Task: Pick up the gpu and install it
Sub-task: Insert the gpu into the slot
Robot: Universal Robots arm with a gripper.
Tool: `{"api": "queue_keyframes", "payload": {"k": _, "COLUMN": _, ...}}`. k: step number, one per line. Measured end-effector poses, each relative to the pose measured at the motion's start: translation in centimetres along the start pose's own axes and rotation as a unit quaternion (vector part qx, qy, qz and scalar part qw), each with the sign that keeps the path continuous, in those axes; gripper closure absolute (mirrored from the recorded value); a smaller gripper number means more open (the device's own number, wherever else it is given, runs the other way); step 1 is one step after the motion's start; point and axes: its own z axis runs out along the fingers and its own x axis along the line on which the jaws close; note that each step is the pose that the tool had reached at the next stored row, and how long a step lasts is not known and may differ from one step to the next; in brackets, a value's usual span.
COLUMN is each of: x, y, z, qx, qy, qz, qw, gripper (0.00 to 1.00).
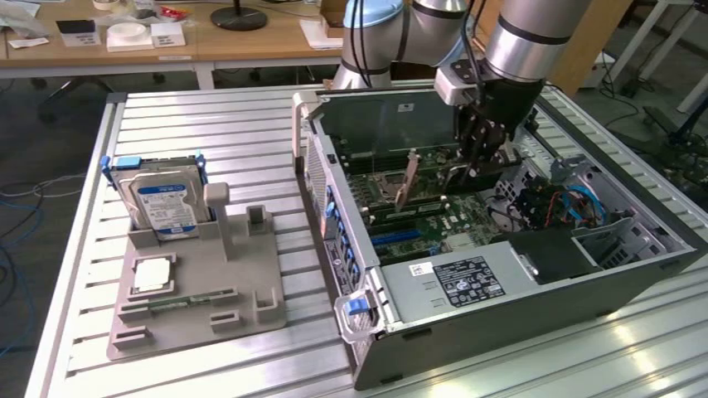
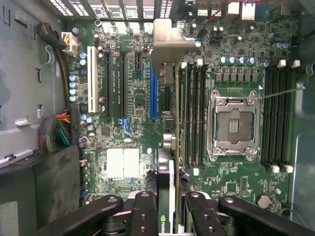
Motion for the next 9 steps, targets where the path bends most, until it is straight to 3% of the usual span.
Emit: {"api": "queue_keyframes", "payload": {"k": 9, "x": 0.12, "y": 0.85, "z": 0.91, "qx": 0.0018, "qy": 0.0001, "qz": 0.0, "qw": 1.0, "gripper": 0.73}}
